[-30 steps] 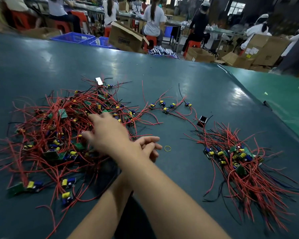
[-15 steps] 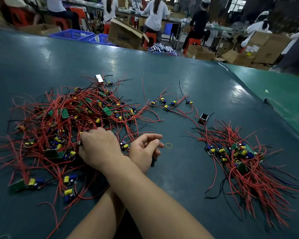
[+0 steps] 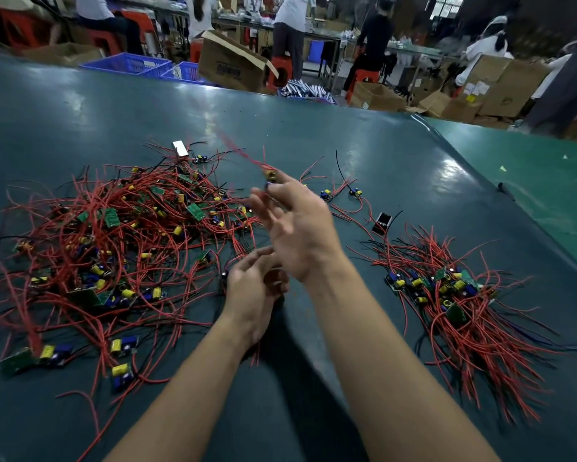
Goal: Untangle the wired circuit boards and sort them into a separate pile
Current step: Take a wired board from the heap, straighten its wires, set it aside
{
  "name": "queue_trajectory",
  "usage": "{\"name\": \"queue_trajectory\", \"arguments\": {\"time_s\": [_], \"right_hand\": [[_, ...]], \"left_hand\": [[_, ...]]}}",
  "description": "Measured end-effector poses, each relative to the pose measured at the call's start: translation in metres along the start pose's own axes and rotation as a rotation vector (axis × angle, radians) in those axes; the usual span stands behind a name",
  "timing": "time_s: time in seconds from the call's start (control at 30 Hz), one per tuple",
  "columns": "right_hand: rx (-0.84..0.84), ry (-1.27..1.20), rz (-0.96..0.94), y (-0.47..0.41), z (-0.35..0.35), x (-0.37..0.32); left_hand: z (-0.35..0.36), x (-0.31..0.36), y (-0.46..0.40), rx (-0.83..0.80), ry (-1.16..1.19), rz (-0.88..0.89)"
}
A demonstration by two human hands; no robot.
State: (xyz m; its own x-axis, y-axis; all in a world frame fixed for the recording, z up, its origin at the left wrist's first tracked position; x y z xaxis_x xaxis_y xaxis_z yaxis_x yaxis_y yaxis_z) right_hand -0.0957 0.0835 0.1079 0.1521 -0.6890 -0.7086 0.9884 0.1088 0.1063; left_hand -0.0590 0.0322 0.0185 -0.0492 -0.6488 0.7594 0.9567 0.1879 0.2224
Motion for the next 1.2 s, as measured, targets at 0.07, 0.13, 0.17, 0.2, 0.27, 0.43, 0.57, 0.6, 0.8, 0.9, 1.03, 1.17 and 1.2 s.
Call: {"name": "queue_trajectory", "arguments": {"time_s": [0.07, 0.13, 0.17, 0.2, 0.27, 0.43, 0.57, 0.6, 0.8, 0.9, 1.03, 1.17, 1.2], "right_hand": [[-0.032, 0.037, 0.013, 0.007, -0.027, -0.013], [0.005, 0.186, -0.017, 0.017, -0.057, -0.015], [0.033, 0.251, -0.029, 0.022, -0.071, -0.013], [0.058, 0.308, -0.043, 0.028, -0.084, -0.009], [0.099, 0.358, -0.076, 0.036, -0.106, 0.0], [0.127, 0.176, -0.074, 0.046, -0.123, 0.008], [0.208, 0.205, -0.151, 0.045, -0.122, 0.009], [0.221, 0.217, -0.168, 0.045, -0.122, 0.008], [0.195, 0.549, -0.333, 0.048, -0.124, 0.008], [0.274, 0.617, -0.409, 0.048, -0.125, 0.013], [0.387, 0.478, -0.355, 0.046, -0.128, 0.012], [0.367, 0.418, -0.307, 0.045, -0.128, 0.01], [0.351, 0.438, -0.321, 0.046, -0.127, 0.01]], "left_hand": [[0.0, -0.001, 0.003, -0.047, -0.018, 0.045], [0.001, -0.002, 0.004, -0.094, -0.089, 0.082], [0.002, -0.004, 0.005, -0.107, -0.157, 0.112], [0.003, -0.007, 0.006, -0.118, -0.242, 0.148], [0.005, -0.013, 0.009, -0.136, -0.38, 0.193], [0.004, -0.014, 0.011, -0.153, -0.445, 0.229], [0.004, -0.014, 0.011, -0.118, -0.436, 0.221], [0.004, -0.014, 0.011, -0.11, -0.446, 0.233], [0.003, -0.014, 0.014, -0.156, -0.539, 0.398], [0.004, -0.016, 0.016, -0.171, -0.56, 0.423], [0.002, -0.017, 0.015, -0.099, -0.533, 0.331], [0.003, -0.015, 0.014, -0.193, -0.508, 0.222], [0.003, -0.015, 0.013, -0.205, -0.552, 0.243]]}}
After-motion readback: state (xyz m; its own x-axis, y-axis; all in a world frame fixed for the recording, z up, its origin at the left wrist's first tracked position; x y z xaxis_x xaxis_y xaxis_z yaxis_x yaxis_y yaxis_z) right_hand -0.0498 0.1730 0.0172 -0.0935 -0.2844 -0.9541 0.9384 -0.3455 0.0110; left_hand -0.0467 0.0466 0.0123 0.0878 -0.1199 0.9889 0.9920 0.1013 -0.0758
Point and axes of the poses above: each hand's wrist, its own y-axis away from the middle knuckle, its own z-axis out of the palm, x = y × z, the point moved 1 cm from there along -y, towards the middle knuckle, and after that the axes turned 4 degrees about x, right-handed, at the moved point
